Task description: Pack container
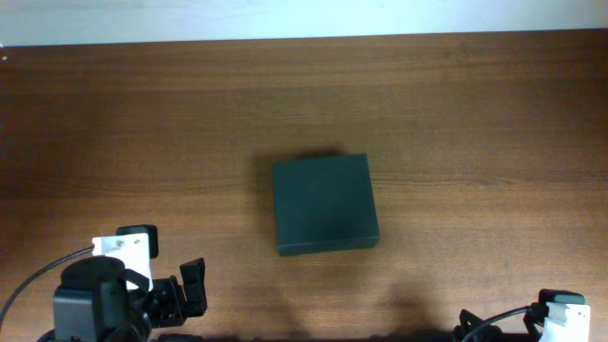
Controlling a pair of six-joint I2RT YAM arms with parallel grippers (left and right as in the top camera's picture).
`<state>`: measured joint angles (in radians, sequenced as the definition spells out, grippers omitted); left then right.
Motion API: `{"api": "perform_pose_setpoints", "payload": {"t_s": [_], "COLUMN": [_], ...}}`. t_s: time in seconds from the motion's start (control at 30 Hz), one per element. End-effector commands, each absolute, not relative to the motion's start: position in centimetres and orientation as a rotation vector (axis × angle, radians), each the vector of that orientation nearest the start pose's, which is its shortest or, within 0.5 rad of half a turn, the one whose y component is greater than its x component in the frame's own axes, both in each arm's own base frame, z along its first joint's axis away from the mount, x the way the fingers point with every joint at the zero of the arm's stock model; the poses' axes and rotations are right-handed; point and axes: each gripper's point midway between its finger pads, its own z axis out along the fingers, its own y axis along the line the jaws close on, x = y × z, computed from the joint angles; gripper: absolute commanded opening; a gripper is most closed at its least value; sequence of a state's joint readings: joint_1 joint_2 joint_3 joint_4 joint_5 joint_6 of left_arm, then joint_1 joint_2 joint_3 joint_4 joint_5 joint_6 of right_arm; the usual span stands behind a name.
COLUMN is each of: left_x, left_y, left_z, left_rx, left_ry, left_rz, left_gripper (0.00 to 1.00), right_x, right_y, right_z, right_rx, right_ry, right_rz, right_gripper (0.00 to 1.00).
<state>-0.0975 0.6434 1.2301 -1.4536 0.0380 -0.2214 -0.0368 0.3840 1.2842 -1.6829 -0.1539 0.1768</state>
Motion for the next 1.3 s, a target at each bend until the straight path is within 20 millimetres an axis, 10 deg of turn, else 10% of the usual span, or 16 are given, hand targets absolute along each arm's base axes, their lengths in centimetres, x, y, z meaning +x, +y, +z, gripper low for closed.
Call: {"api": "perform_pose_setpoints", "payload": {"t_s": [0.0,0.83,1.17,1.27], "left_x": [13.7,13.7,13.7,13.7], "left_y": [-2.1,-2.1,-2.1,-2.1], "left_z": [26.9,26.9,26.9,26.9], "left_rx": [-0.128,-0.129,-0.128,-0.129], "left_ry": [2.449,2.448,2.448,2.449], "left_rz": [-0.193,-0.193,-0.193,-0.193], "left_gripper": [0.99,0.99,0.99,0.99], "right_x": [5.4,6.0,13.9,15.4], "right_y": [2.1,2.0,1.3,1.3], "right_z": [27.0,27.5,40.9,42.2], "right_rx": [0.182,0.179,0.009,-0.043], "right_ry": [2.336,2.306,1.665,1.561], "right_rz": [0.227,0.222,0.116,0.069], "right_gripper": [0.99,0.99,0.99,0.99]}}
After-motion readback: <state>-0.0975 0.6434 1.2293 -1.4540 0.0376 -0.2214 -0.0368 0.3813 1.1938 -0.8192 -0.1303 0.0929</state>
